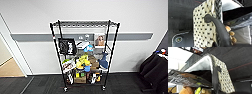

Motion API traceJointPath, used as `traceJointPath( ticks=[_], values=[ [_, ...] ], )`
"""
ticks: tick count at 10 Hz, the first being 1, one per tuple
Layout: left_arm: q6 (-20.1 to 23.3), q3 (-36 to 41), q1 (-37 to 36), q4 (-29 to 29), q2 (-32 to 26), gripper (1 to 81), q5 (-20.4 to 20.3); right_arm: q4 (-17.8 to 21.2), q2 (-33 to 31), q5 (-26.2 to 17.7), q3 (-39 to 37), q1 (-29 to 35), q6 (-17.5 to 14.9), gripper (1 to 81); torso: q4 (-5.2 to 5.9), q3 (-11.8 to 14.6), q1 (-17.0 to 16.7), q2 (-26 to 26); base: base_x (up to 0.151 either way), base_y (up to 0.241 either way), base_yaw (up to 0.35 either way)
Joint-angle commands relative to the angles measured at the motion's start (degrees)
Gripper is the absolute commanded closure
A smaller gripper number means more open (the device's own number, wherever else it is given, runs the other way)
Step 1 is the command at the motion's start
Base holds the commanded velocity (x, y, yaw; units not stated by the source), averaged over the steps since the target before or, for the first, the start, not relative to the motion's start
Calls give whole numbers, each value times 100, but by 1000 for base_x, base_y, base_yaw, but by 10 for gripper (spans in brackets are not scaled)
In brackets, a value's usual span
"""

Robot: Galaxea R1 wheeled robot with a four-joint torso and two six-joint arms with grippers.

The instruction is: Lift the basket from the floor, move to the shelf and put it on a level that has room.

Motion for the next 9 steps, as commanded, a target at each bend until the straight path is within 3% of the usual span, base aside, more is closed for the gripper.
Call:
traceJointPath(
  ticks=[1, 9],
  values=[
    [90, 321, -645, -111, -91, 811, 399, 91, -93, -162, 296, 581, 35, 811, 0, -2, -2, 0, 87, 0, 0],
    [90, 356, -549, -75, -117, 811, 284, 91, -93, -162, 366, 573, 35, 811, 0, -2, 0, 0, 89, 0, 0]
  ],
)
